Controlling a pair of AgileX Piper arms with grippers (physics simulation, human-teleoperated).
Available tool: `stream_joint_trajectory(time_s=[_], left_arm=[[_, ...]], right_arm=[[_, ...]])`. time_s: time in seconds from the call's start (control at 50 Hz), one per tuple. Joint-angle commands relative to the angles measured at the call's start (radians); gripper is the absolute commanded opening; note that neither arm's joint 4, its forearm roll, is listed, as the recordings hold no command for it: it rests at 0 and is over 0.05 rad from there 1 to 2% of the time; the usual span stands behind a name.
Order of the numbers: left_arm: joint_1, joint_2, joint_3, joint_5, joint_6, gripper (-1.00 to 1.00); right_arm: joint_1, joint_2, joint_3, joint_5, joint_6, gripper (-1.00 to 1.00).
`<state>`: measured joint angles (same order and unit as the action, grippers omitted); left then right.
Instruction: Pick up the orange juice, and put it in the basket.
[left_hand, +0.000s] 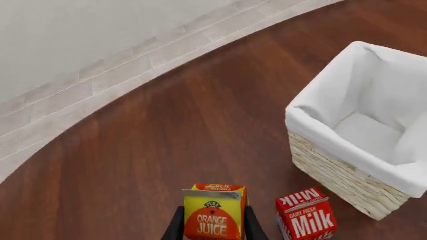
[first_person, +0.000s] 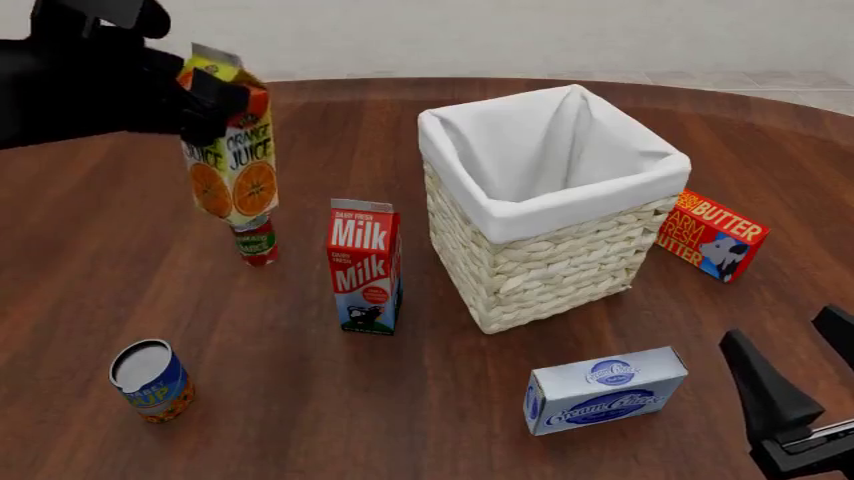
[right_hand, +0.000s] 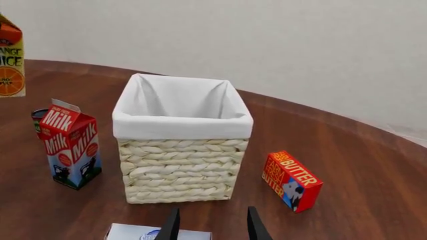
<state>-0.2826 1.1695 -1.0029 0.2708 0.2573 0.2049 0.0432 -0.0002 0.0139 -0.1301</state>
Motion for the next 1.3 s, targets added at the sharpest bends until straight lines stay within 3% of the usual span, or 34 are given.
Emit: stream_joint_trajectory(time_s=[0.02,0.34,0.64,0.98,1.3], left_arm=[[-0.053,-0.004,-0.123,0.0,0.055,-1.0],[-0.185,0.075,-0.2,-0.078,0.014,-1.0],[-0.282,0.166,-0.318,-0.097,0.034,-1.0],[-0.381,0.203,-0.368,-0.106,0.056,-1.0],[-0.453,0.264,-0.397,-0.177,0.017,-1.0]], right_arm=[[0.004,-0.003,0.0,0.001,0.002,1.0],[0.013,0.005,0.0,-0.004,-0.001,1.0],[0.02,-0.003,0.0,0.002,0.0,1.0],[0.032,-0.008,0.0,0.004,0.004,1.0],[0.039,-0.013,0.0,0.007,0.005,1.0]])
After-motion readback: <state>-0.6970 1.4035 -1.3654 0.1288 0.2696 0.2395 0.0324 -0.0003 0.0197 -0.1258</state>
